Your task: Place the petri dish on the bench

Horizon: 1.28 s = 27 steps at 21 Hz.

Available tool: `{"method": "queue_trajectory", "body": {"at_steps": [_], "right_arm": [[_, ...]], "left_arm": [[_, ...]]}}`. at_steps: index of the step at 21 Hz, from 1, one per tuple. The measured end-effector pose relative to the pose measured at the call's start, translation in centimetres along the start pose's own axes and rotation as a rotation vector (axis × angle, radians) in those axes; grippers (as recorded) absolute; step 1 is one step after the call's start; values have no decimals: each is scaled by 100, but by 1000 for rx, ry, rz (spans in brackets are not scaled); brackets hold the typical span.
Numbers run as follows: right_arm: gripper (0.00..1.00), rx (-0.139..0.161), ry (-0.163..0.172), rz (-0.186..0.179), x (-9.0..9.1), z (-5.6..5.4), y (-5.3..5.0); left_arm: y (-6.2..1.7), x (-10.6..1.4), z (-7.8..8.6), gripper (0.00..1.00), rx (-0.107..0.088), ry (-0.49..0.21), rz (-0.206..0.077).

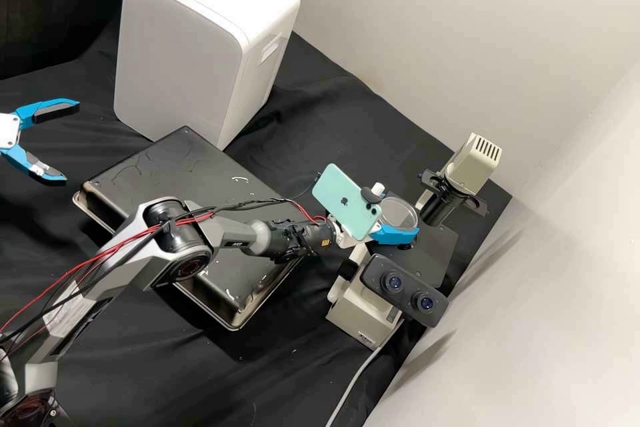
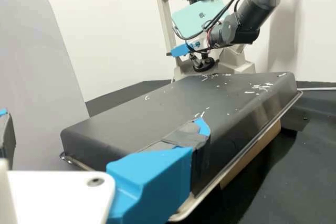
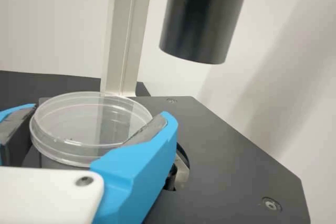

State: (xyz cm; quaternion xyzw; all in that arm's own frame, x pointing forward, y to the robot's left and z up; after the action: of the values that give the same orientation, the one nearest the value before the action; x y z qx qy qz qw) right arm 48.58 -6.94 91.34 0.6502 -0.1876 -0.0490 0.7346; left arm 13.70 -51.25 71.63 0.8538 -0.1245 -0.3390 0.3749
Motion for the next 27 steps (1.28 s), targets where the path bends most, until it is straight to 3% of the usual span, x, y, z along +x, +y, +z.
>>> {"method": "queue_trajectory", "body": {"at_steps": [5, 11, 21, 27], "right_arm": [[0, 23, 13, 0, -75, -45, -53], [0, 29, 23, -5, -154, -101, -63], [0, 40, 19, -3, -195, -57, -99], [0, 65, 62, 0, -497, -103, -7]], "left_arm": [[0, 0, 3, 100, 0, -2, 0], [0, 0, 3, 100, 0, -2, 0], [-3, 1, 3, 100, 0, -2, -2], [-3, 1, 3, 100, 0, -2, -2]]}}
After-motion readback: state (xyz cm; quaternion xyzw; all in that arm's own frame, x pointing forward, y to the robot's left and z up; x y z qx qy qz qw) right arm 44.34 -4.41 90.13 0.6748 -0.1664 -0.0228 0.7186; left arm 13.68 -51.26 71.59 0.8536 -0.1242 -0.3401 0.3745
